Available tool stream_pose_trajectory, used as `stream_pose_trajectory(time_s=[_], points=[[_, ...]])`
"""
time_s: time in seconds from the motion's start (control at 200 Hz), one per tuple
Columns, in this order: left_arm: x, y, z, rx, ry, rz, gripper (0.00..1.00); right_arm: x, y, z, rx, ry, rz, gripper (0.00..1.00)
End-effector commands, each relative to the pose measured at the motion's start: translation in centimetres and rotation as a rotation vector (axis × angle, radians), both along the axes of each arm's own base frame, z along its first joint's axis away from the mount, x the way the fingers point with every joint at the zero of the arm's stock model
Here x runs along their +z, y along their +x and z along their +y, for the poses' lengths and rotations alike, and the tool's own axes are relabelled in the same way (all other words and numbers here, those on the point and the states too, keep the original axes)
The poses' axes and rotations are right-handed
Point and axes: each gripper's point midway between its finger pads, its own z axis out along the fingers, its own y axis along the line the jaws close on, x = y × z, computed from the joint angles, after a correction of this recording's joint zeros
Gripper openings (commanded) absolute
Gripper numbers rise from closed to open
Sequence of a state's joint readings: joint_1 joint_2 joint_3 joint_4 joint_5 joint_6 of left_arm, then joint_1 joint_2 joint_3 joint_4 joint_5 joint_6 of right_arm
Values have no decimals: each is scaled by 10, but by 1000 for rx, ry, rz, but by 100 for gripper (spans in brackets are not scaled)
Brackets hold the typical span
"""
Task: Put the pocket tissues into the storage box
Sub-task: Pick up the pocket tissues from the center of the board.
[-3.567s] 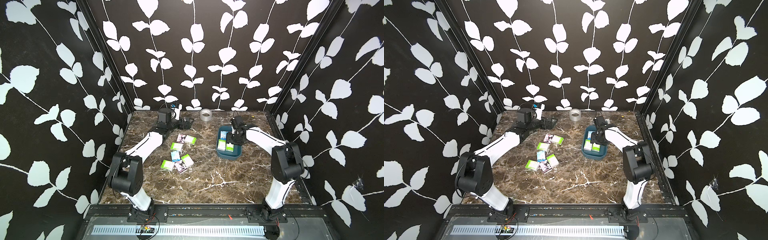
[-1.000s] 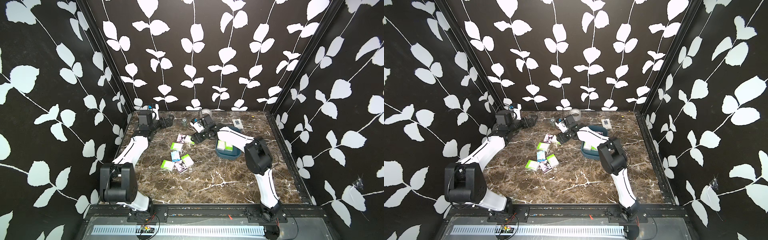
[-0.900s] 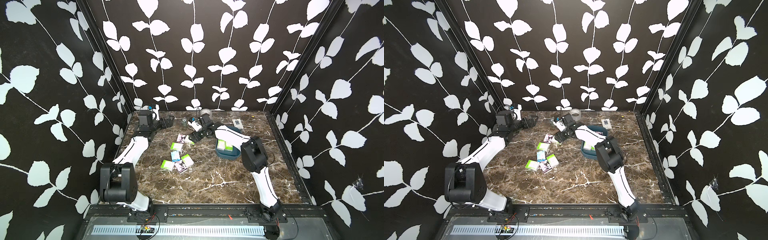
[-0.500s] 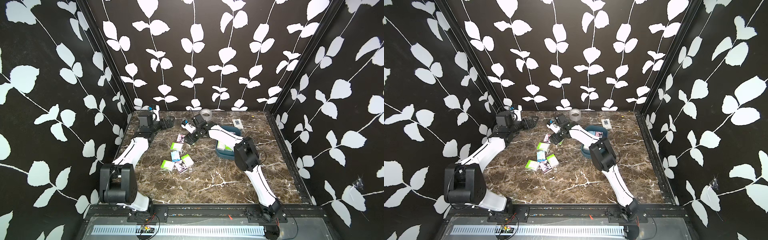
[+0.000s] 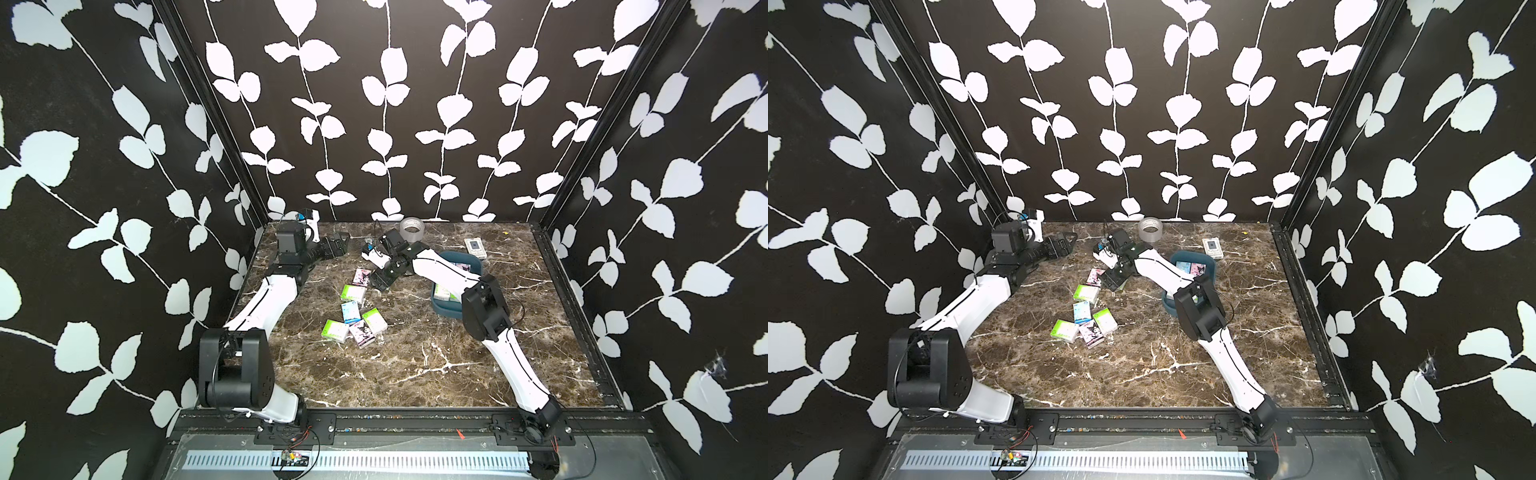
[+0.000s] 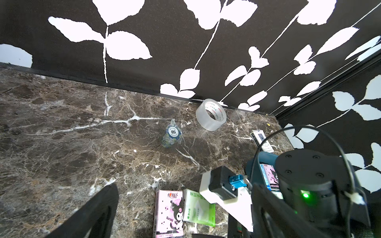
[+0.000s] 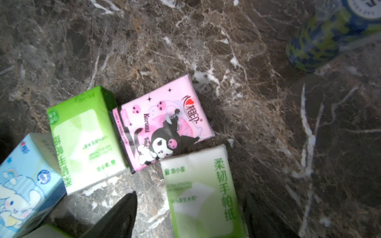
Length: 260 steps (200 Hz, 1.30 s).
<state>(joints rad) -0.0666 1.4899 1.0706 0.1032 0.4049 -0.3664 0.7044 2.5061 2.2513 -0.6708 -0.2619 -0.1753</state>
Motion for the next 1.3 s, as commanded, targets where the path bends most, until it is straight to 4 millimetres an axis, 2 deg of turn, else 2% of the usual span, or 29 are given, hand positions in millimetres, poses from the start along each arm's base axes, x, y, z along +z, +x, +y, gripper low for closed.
stream_pose_trajectory(time_s=[0.0, 0.31, 0.48, 0.815, 0.87, 0.965, 1.04, 1.125, 1.295], points=[[22, -5, 0, -8, 6, -59, 99, 2, 0, -1, 29, -45, -22, 82], [26, -5, -1, -11, 4, -67, 99, -12, -6, -5, 43, -104, -27, 79], [25, -7, 0, -11, 14, -65, 99, -12, -5, -5, 39, -106, -33, 71], [24, -9, 2, -4, 25, -65, 99, -24, -9, -7, 57, -162, -37, 71], [24, -9, 2, -4, 24, -63, 99, -25, -10, -8, 56, -166, -34, 66], [23, -9, 2, -4, 25, -62, 99, -23, -8, -8, 43, -165, -39, 52], [23, -9, 2, -4, 24, -63, 99, -17, -6, -8, 28, -155, -47, 47], [23, -9, 2, -3, 25, -61, 99, 0, -3, -6, 4, -122, -66, 46], [21, -9, 1, -7, 23, -58, 99, 57, 0, -9, -61, -24, -145, 45]])
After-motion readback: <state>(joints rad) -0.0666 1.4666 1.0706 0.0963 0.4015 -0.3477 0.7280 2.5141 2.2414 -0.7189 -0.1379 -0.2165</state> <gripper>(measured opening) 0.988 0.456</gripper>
